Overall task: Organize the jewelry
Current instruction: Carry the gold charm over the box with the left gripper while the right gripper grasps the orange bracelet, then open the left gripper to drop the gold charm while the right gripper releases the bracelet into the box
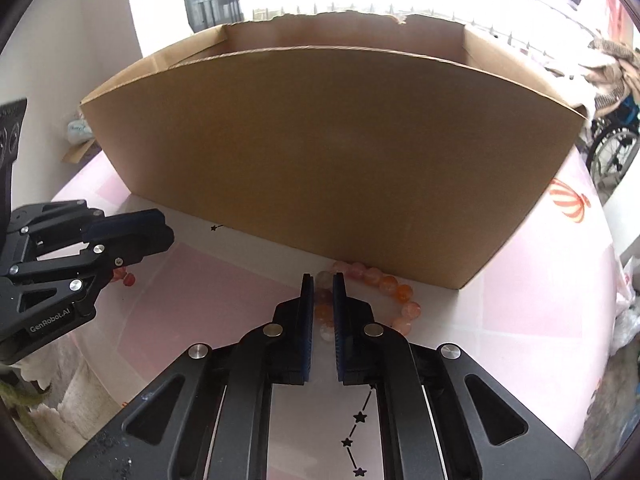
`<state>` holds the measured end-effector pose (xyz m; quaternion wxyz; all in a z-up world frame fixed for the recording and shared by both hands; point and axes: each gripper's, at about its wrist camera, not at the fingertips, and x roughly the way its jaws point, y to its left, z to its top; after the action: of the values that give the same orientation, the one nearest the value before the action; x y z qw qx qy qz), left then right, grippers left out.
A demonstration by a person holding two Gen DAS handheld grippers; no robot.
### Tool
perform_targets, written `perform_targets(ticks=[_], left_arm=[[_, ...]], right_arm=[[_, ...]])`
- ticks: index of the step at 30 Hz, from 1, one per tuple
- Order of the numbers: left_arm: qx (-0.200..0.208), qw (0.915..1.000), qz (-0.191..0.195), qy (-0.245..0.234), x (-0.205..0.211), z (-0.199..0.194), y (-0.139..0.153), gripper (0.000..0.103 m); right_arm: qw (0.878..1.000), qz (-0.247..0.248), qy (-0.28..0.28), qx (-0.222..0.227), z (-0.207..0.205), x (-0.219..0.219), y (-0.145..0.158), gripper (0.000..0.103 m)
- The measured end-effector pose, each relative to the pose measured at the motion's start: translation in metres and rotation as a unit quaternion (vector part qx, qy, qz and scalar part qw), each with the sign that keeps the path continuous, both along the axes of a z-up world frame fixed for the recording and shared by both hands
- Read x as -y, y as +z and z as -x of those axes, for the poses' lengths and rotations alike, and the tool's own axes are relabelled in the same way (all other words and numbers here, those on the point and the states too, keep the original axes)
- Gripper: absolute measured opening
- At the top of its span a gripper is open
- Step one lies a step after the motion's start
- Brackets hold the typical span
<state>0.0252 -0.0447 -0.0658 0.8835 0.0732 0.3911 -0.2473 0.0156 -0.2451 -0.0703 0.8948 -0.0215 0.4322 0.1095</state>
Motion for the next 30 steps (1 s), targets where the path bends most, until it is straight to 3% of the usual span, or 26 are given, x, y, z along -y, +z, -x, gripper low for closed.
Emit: perform_targets(ticks=[5, 11, 21, 25, 30], left_arm=[[0.025, 0.9996, 0.009, 0.008, -0.005, 0.006, 0.015, 0.015], [0.075, 0.9965, 0.032, 0.019, -0.013, 0.011, 0.056, 0.015], [0.146, 0.9856, 0.065, 0.055, -0.021, -0.009, 0.115, 0.015], [0.157, 0.9816, 0.073, 0.08, -0.022, -0.021, 0.124, 0.015], [0.155, 0.981, 0.069, 0.095, -0.012, -0.037, 0.118, 0.015]], right_arm=[[0.998, -0.048, -0.036, 0.03, 0.011, 0.022, 0.025, 0.007], [0.988, -0.107, -0.071, 0.079, 0.019, 0.055, 0.07, 0.007], [0.974, -0.127, -0.063, 0.175, 0.016, 0.067, 0.143, 0.007], [0.972, -0.139, -0.046, 0.185, -0.002, 0.062, 0.151, 0.007], [0.975, -0.158, -0.035, 0.154, -0.025, 0.051, 0.136, 0.007]])
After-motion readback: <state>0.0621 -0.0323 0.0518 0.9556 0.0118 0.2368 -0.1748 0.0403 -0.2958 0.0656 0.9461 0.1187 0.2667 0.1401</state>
